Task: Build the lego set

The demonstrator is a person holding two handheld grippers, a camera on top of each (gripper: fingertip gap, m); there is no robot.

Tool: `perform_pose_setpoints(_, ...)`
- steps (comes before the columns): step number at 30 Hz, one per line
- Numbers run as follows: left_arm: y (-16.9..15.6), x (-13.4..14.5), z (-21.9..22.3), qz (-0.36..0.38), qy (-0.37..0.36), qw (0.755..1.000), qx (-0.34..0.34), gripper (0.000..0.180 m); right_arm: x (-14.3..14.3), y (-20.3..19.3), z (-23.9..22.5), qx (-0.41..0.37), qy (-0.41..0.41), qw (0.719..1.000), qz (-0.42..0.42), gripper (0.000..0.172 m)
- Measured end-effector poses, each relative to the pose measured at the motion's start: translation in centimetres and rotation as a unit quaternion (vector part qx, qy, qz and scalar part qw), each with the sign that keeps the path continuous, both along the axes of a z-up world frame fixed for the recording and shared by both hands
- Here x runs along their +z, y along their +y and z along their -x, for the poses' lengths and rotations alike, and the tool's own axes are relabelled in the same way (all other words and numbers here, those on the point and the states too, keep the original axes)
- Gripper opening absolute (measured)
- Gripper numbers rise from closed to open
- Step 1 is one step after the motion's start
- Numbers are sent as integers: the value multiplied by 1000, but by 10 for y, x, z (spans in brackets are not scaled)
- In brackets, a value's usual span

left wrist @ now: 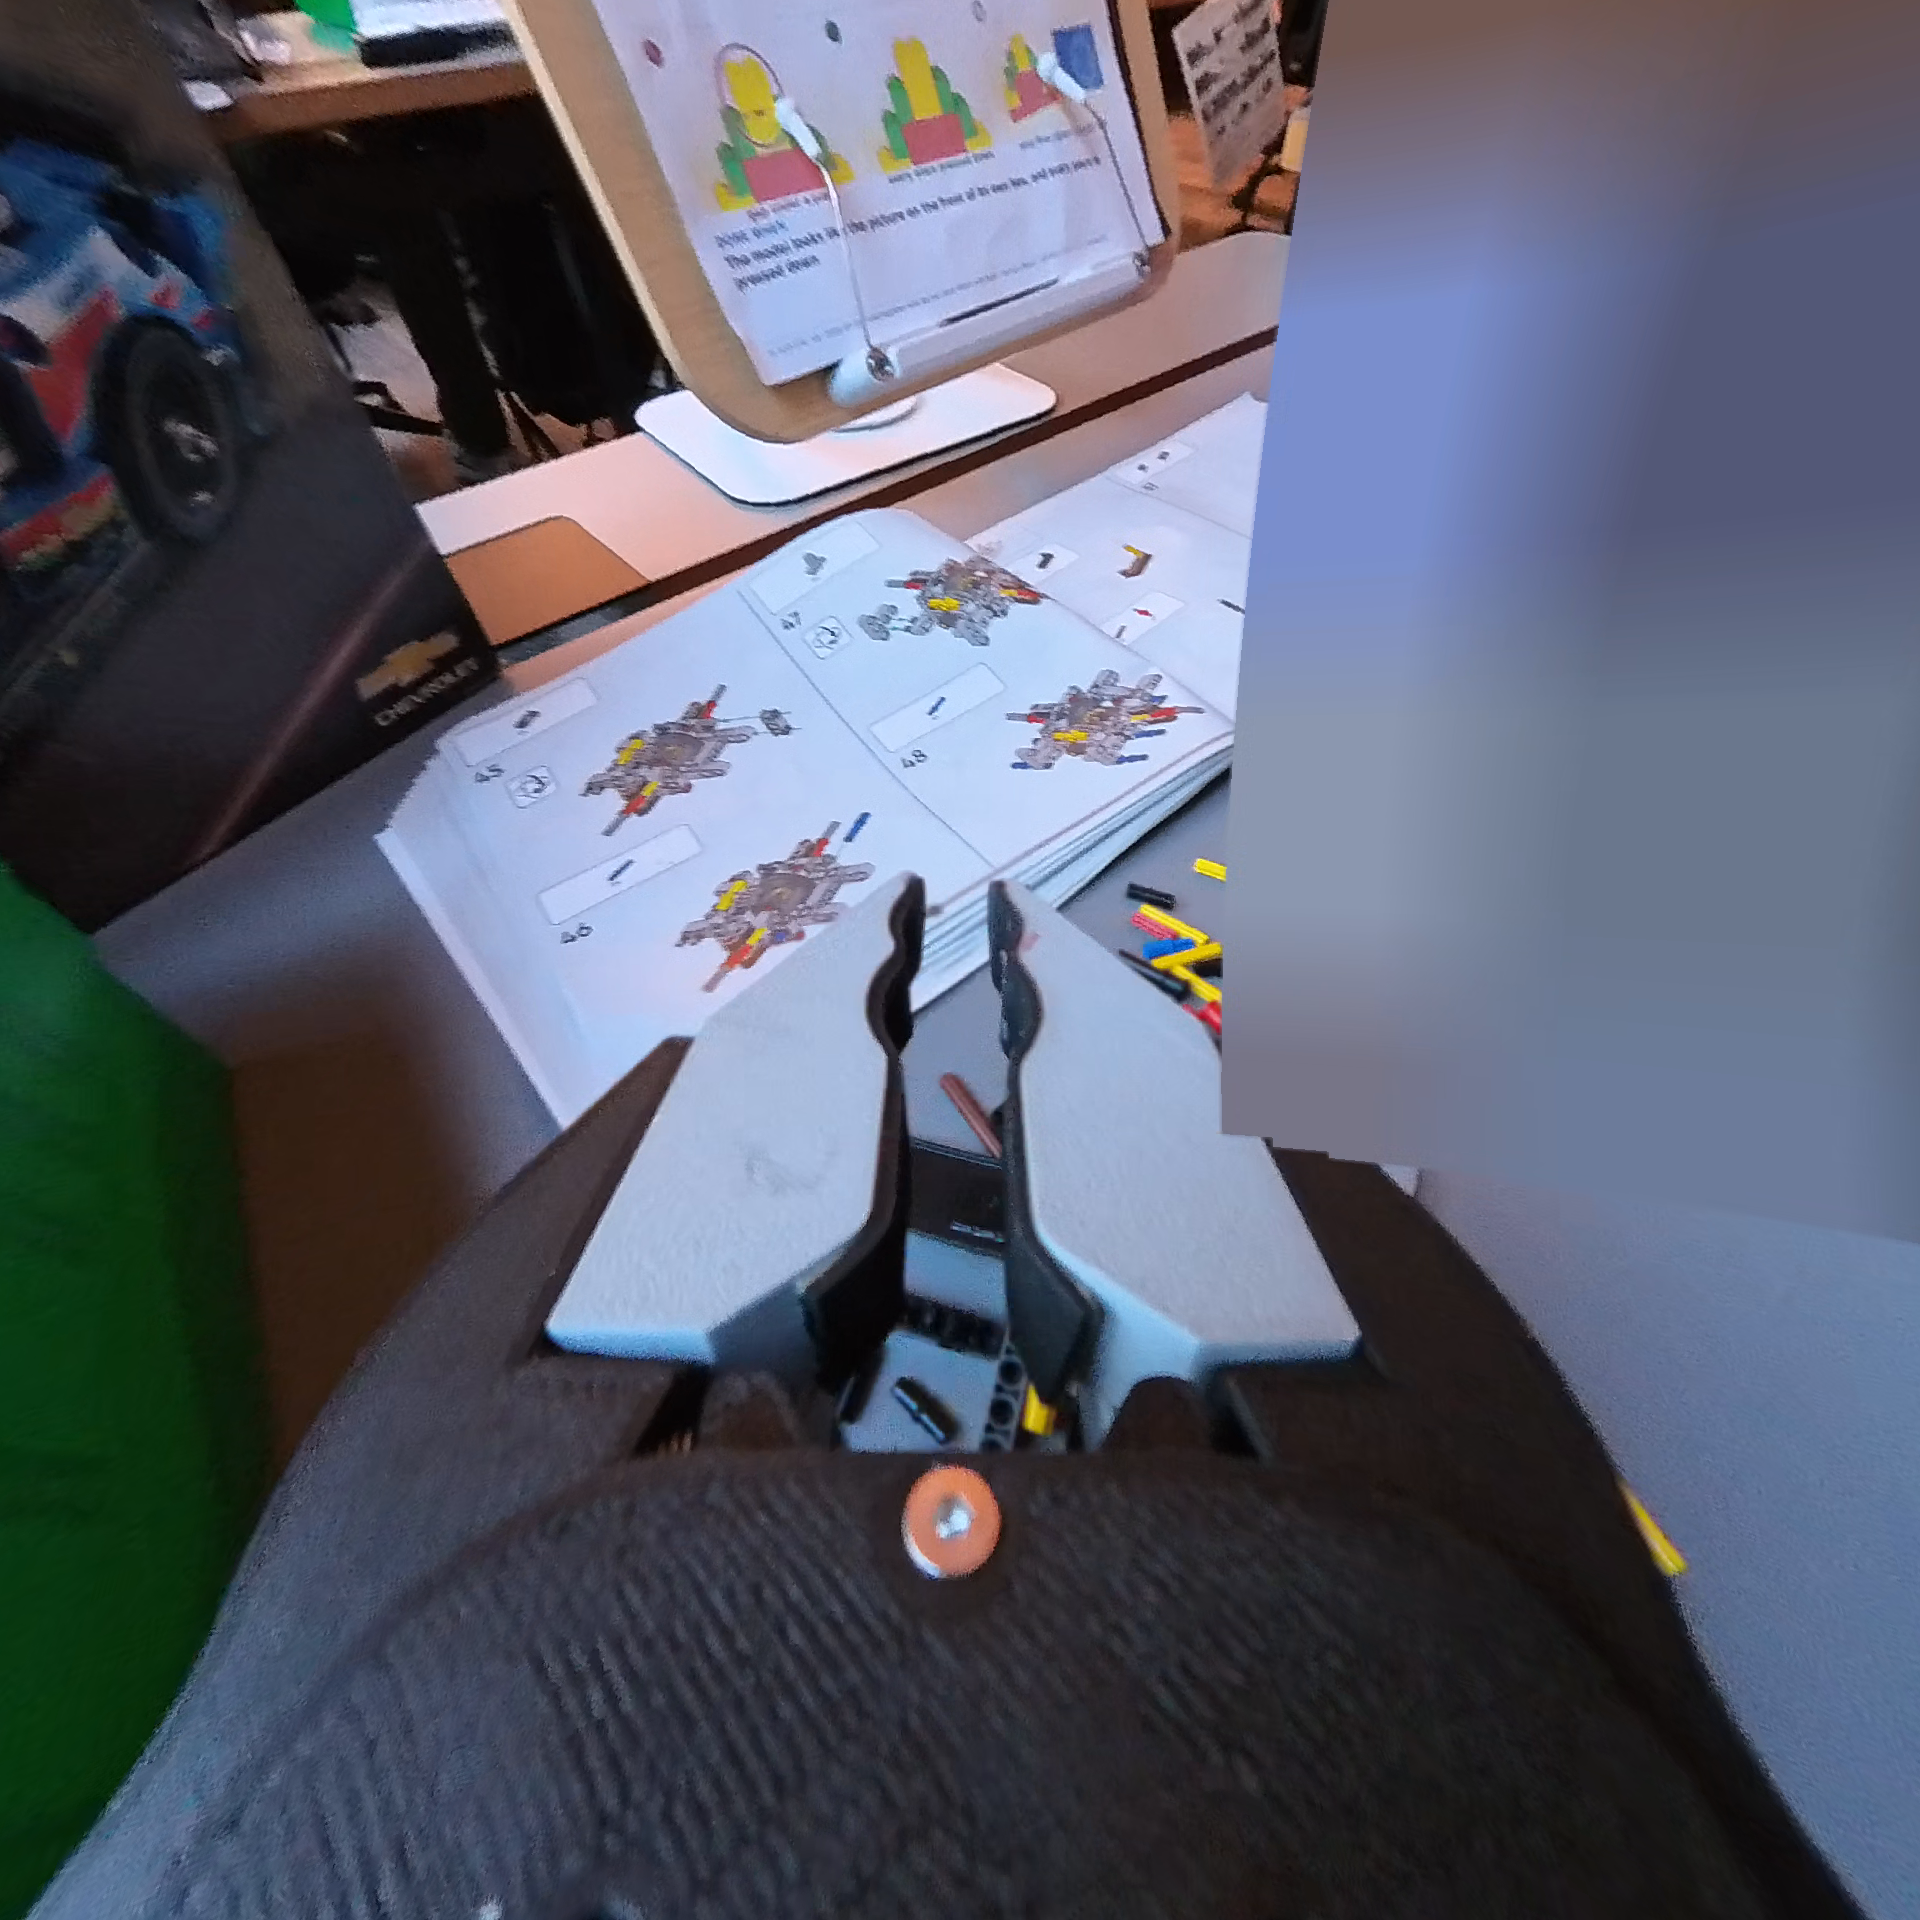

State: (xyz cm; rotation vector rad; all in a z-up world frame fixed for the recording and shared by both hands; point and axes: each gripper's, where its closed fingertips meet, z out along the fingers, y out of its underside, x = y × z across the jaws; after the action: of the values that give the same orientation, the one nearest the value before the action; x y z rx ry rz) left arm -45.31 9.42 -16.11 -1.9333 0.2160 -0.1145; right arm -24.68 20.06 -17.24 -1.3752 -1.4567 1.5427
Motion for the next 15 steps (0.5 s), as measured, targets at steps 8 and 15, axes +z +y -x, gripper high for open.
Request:
perform_pose_setpoints(8, -1, 4, 12, -9, -18, 1000, 21, 10, -1, -1, 1, -4, -3, 1000, -14, 23)
perform_pose_setpoints(15, -3, 11, 14, -22, -13, 999, 27, 9, -1, 0, 1, -6, -2, 1000, -12, 22)
